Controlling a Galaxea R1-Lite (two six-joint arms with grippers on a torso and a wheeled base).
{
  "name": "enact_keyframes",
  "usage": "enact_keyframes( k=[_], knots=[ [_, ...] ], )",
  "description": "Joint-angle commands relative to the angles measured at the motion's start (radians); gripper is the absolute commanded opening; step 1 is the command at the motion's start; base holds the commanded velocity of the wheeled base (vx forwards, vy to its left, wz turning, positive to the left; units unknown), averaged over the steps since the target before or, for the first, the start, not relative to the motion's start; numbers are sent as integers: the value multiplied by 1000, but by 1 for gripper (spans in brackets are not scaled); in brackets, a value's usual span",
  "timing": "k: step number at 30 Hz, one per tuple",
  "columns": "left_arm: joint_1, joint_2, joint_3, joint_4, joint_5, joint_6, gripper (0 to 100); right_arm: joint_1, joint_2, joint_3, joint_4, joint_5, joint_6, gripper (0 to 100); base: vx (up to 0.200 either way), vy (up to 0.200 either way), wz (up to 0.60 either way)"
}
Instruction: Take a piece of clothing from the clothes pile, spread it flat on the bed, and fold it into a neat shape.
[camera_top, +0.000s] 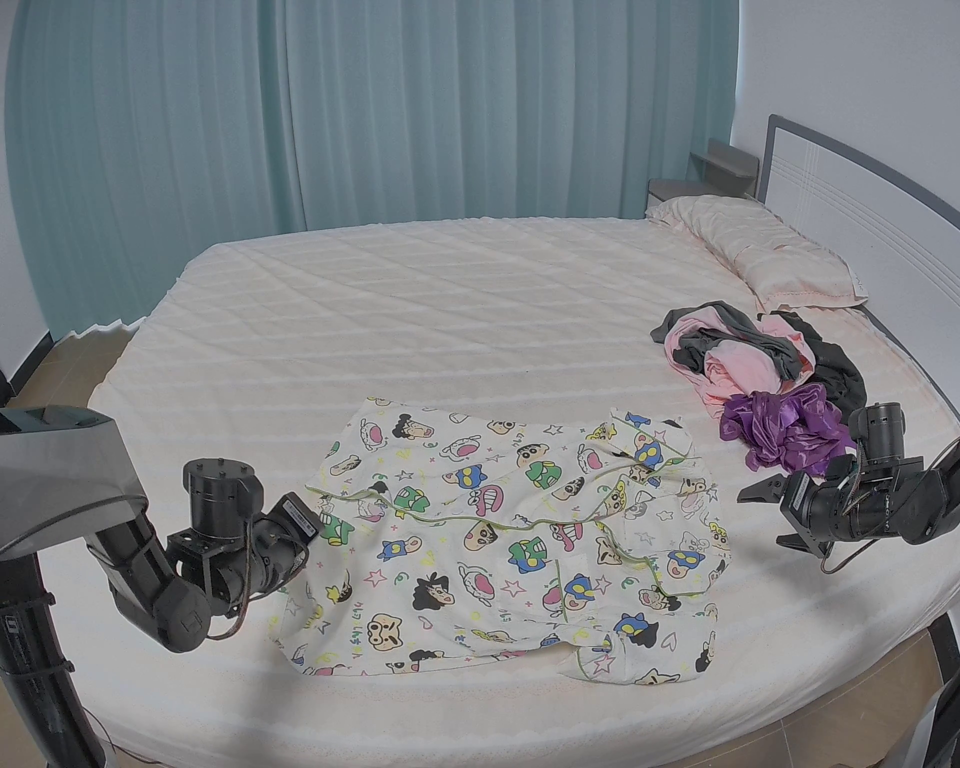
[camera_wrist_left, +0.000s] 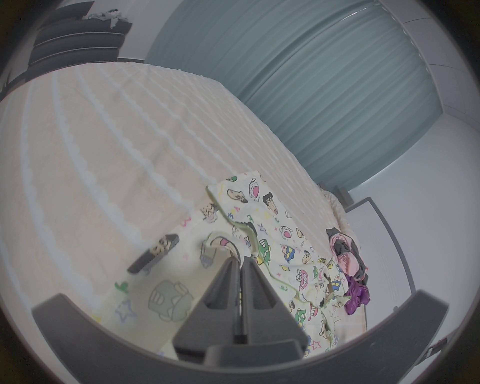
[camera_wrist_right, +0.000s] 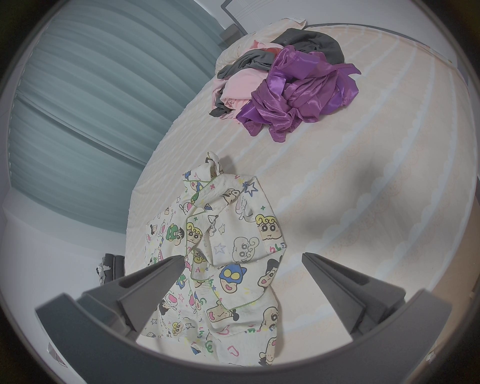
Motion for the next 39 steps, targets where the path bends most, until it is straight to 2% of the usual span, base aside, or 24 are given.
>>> enact_keyframes(
  k=[1, 2, 4, 11, 12, 19, 23, 29, 32, 39],
  knots=[
    [111, 38, -31, -21, -91, 34, 0, 1, 7, 0, 0, 1, -2, 100, 0, 0, 0],
    [111, 38, -31, -21, -91, 34, 0, 1, 7, 0, 0, 1, -2, 100, 0, 0, 0],
    [137, 72, -48, -24, -144, 36, 0, 7, 9, 0, 0, 0, -2, 100, 0, 0, 0],
    [165, 108, -90, -29, -152, 36, 0, 12, 10, 11, -2, 0, -2, 100, 0, 0, 0],
    [165, 111, -88, -29, -152, 36, 100, 12, 10, 12, -2, 0, -2, 100, 0, 0, 0],
    [174, 132, -65, -31, -140, 31, 100, 15, 25, 26, -2, 0, -2, 100, 0, 0, 0],
    [211, 51, 67, -40, -151, -30, 100, 46, 27, 68, -28, 0, 0, 100, 0, 0, 0],
    [226, -6, 199, -84, -221, -41, 100, 66, 36, 126, -100, -2, 0, 100, 0, 0, 0],
    [214, -20, 243, -136, -229, -38, 100, 66, 25, 155, -157, -8, 0, 100, 0, 0, 0],
    [134, -31, 326, -141, -233, -13, 100, 50, 21, 166, -186, -6, -2, 100, 0, 0, 0]
  ],
)
